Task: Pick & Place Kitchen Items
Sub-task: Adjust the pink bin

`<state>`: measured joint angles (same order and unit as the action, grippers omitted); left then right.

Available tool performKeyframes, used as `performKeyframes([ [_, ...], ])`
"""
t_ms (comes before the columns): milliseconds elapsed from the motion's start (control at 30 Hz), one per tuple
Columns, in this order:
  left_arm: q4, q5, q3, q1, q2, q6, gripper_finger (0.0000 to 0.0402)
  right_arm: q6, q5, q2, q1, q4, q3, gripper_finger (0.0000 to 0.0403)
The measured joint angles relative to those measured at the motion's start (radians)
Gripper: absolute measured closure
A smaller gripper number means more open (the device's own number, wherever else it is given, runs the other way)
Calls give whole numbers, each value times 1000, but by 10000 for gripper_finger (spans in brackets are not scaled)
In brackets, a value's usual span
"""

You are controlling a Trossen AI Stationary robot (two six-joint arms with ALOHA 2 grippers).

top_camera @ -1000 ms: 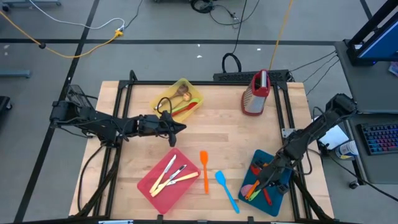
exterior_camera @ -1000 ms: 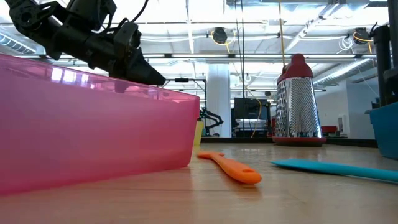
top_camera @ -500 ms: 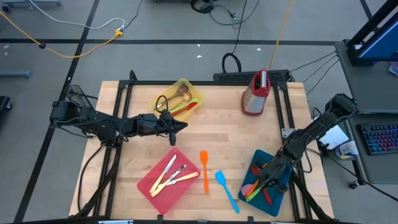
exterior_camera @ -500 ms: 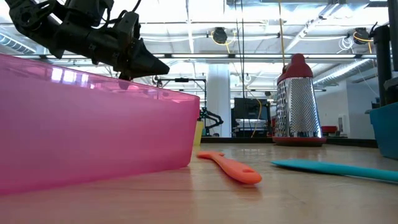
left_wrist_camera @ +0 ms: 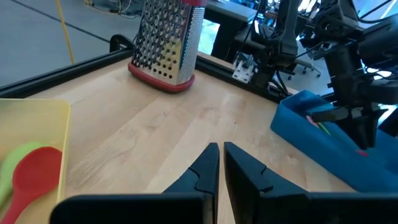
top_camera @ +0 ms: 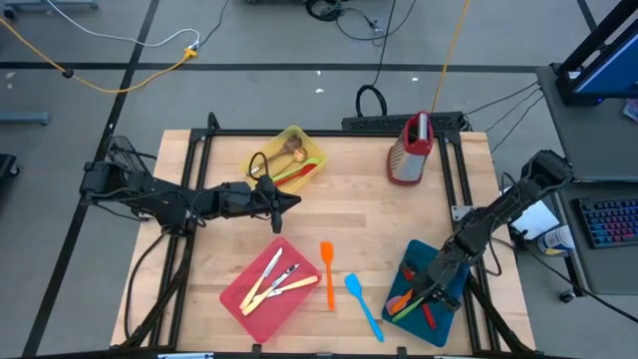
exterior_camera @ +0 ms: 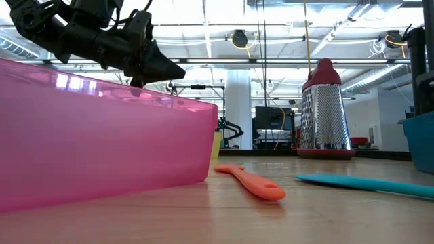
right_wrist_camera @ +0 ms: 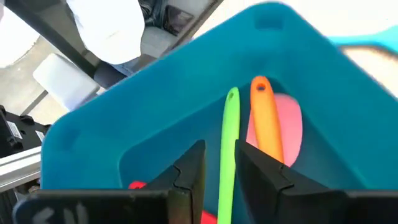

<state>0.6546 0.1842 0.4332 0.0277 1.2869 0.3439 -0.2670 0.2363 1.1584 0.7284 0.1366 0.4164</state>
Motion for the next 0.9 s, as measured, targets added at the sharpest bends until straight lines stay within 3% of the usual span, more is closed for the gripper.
performKeyframes([
  [567, 9, -18, 0, -11, 0, -71, 376, 421, -15, 0, -16, 234, 0, 332],
  [900, 135, -89, 17, -95, 0, -287, 375, 499, -275, 0, -100, 318, 0, 332],
])
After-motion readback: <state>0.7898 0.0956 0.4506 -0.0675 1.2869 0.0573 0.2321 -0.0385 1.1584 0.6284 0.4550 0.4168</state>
